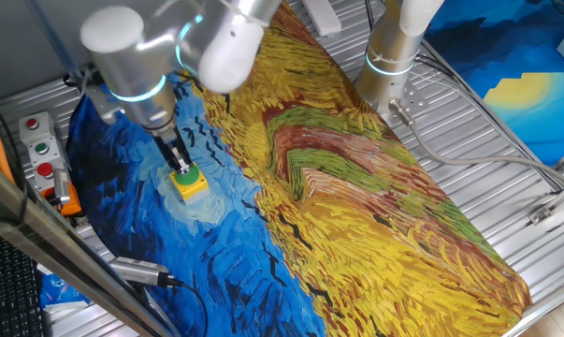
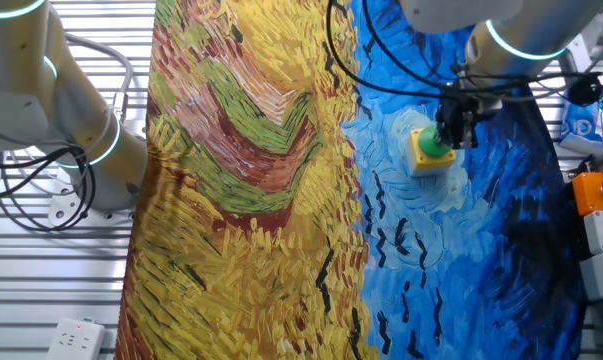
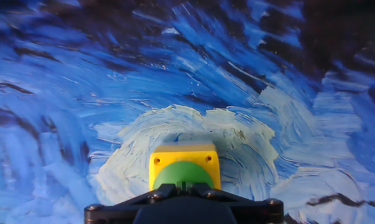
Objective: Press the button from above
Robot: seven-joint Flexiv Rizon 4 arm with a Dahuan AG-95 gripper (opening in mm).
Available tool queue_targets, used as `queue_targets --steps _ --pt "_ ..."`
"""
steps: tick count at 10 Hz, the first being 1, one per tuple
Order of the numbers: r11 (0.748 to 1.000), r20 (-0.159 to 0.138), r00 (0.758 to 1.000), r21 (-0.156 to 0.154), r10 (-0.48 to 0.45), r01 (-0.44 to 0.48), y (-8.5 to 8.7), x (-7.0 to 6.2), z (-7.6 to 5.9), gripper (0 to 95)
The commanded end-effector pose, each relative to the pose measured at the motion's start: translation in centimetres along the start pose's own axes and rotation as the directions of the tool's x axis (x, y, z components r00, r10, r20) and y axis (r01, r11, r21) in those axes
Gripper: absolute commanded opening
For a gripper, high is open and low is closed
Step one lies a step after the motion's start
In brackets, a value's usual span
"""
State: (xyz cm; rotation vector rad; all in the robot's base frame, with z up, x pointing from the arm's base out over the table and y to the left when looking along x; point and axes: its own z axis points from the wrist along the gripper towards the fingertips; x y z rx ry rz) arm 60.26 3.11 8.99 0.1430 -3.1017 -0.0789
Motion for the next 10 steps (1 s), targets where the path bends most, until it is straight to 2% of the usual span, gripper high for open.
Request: queue_targets --steps 1,2,3,4,5,10 --pt "1.000 0.017 1.000 -0.005 -0.015 0.015 -0.1 -0.1 0.6 0.0" --pt "1.000 -0.010 1.000 -0.013 -0.019 0.019 -0.1 -0.6 -3.0 0.0" --pt "1.000 -0.038 0.999 -0.014 -0.012 0.011 0.1 -0.9 -5.6 0.0" --pt "1.000 -0.056 0.998 -0.016 -0.006 0.005 0.3 -1.1 -7.3 0.0" --pt "1.000 -0.053 0.999 -0.019 -0.011 0.010 0.5 -1.2 -8.1 0.0" --pt "1.000 -0.050 0.999 -0.019 -0.003 0.002 0.5 -1.2 -8.1 0.0"
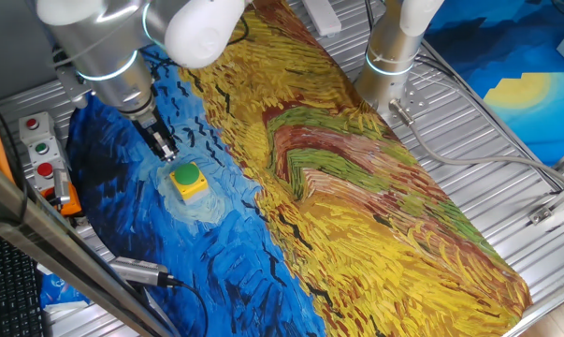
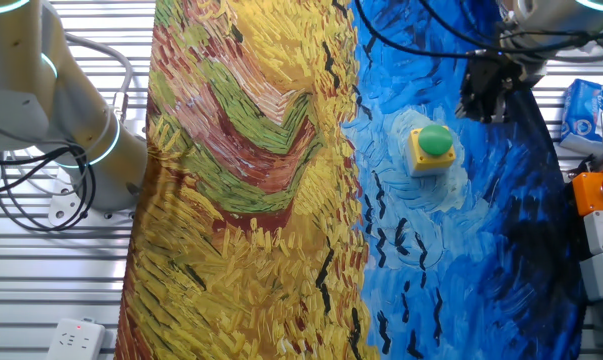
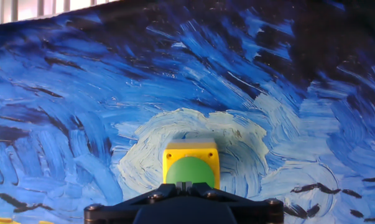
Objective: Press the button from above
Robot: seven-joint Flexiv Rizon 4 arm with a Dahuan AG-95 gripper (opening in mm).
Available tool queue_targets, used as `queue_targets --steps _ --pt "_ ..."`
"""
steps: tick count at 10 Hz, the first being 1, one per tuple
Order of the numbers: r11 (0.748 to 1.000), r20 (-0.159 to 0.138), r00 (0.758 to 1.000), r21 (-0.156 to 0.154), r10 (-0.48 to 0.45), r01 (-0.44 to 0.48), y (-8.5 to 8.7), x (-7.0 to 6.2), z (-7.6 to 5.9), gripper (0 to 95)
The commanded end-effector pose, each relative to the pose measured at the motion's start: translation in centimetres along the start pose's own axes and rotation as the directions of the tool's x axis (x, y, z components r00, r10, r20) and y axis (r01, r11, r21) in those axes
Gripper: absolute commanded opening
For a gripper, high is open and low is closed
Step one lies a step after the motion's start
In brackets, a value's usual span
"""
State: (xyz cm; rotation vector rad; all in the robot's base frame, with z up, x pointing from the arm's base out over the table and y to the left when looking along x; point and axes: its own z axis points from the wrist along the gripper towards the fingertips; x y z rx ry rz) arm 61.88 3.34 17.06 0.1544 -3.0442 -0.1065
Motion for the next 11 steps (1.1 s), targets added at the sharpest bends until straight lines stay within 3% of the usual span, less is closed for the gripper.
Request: queue_targets --steps 1,5,11 --pt "1.000 0.005 1.000 0.005 0.010 -0.010 -0.01 0.18 -0.02 0.0" --pt "0.989 0.004 0.989 0.010 0.147 -0.147 0.00 0.19 0.01 0.0" --pt "0.991 0.005 0.991 0.011 0.136 -0.136 -0.01 0.20 0.02 0.0"
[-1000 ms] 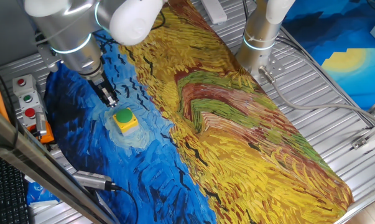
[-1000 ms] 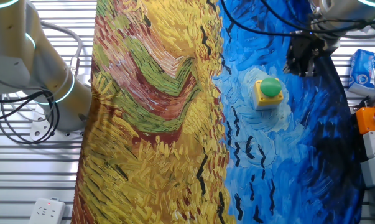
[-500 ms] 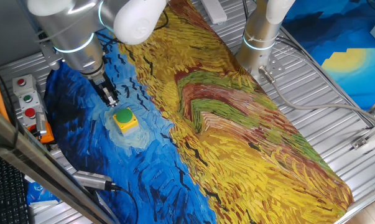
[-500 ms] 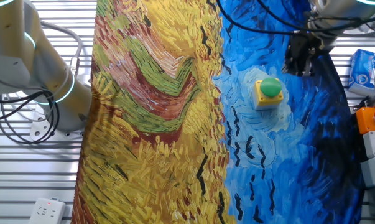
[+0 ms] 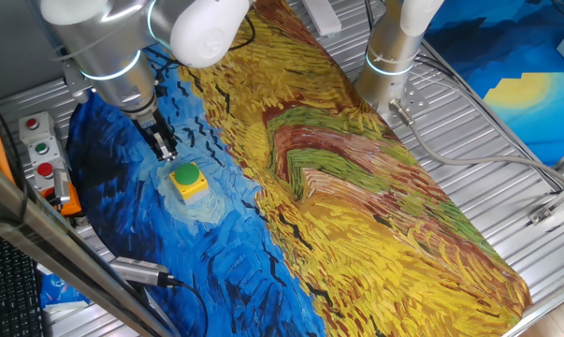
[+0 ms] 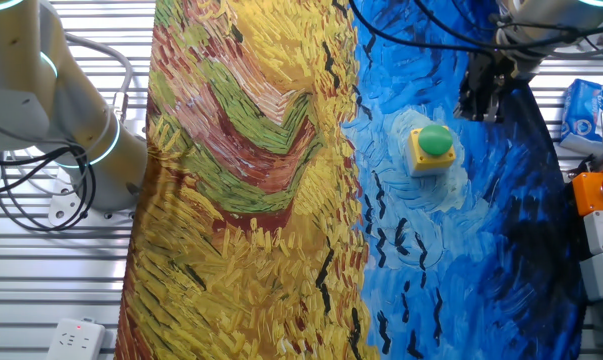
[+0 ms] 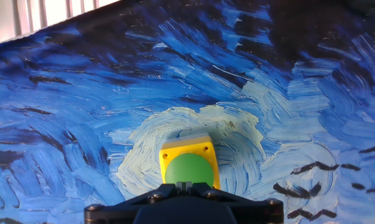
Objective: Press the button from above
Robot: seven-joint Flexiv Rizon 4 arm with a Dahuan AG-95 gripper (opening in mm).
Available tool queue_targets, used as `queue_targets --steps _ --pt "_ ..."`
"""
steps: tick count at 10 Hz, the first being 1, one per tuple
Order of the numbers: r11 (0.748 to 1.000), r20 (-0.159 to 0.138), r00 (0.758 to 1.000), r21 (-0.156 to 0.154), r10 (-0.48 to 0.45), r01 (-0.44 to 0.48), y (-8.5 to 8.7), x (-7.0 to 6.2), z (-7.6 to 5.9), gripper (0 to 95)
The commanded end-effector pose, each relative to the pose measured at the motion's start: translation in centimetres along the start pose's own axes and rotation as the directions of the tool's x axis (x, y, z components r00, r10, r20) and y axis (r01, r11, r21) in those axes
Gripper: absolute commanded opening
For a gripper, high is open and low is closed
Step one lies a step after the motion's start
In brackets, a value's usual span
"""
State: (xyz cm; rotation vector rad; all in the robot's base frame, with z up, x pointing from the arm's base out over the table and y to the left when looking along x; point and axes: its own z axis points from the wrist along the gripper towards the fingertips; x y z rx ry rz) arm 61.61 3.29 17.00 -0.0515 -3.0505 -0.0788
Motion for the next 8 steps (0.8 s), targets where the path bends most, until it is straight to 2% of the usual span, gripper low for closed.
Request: queue_targets --steps 1,8 --pt "1.000 -0.002 1.000 0.002 0.009 -0.009 0.02 -0.06 -0.05 0.0" --pt "1.000 -0.002 1.000 0.003 0.005 -0.005 0.01 -0.05 -0.03 0.0"
